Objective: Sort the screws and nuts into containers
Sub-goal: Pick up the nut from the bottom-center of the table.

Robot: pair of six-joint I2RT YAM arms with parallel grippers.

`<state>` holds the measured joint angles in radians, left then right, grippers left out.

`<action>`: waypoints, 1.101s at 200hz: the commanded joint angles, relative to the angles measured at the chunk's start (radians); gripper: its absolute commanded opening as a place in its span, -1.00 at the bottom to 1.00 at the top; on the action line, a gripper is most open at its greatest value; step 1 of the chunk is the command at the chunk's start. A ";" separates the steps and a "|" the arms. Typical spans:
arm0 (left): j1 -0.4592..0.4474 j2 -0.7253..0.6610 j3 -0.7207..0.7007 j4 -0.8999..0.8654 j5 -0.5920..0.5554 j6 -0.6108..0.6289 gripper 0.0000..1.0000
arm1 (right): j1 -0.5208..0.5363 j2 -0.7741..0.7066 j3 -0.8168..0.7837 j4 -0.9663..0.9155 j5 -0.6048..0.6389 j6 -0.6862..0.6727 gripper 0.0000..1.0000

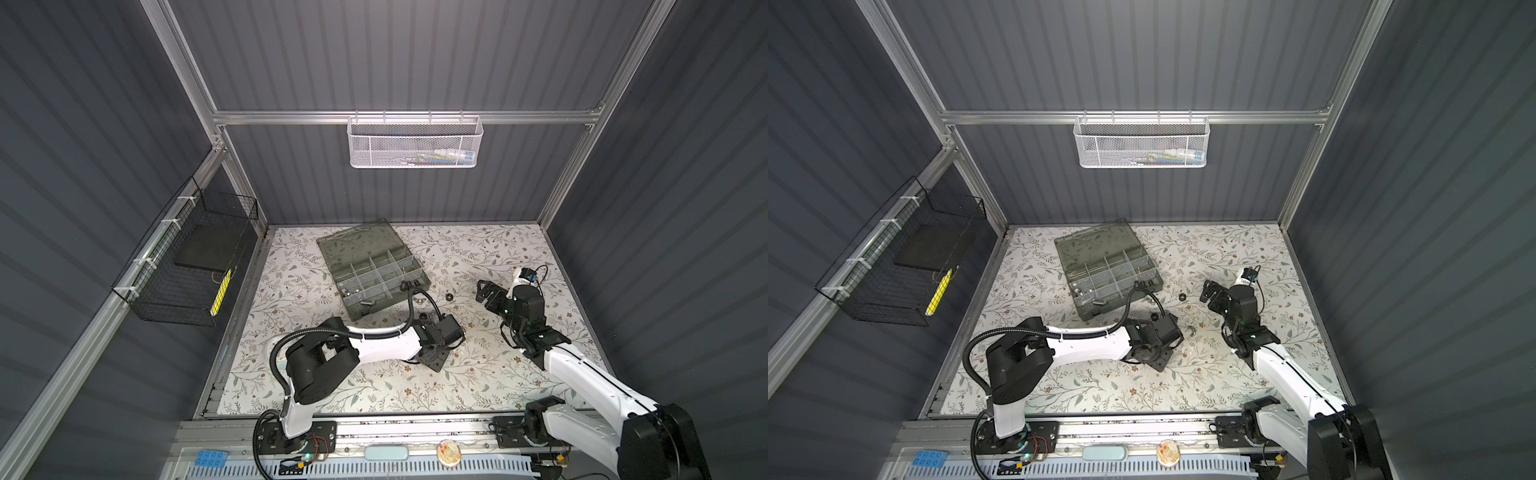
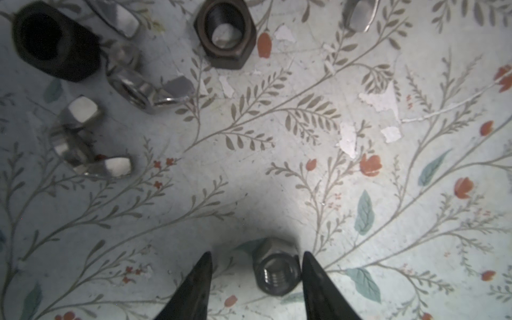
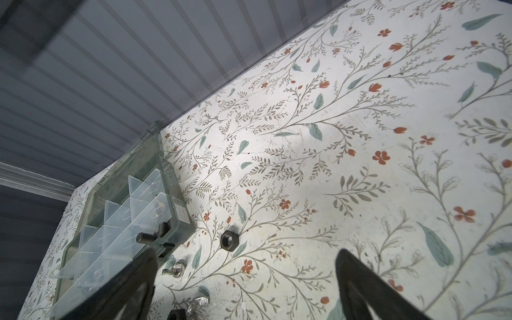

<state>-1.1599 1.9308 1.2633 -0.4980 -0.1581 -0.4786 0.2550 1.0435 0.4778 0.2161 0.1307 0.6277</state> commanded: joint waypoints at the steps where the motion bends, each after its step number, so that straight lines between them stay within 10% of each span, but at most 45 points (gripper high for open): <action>1: -0.009 0.024 0.028 -0.033 -0.019 0.015 -0.03 | -0.005 0.004 -0.005 0.005 -0.009 0.007 0.98; 92: -0.011 0.026 0.040 -0.049 -0.022 0.021 -0.45 | -0.005 0.003 -0.006 0.005 -0.017 0.011 0.98; 220: 0.024 -0.020 0.038 -0.038 0.024 0.023 -0.51 | -0.005 0.024 -0.004 0.012 -0.033 0.019 0.98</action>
<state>-1.1534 1.9415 1.2800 -0.5171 -0.1604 -0.4671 0.2546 1.0569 0.4778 0.2169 0.1062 0.6334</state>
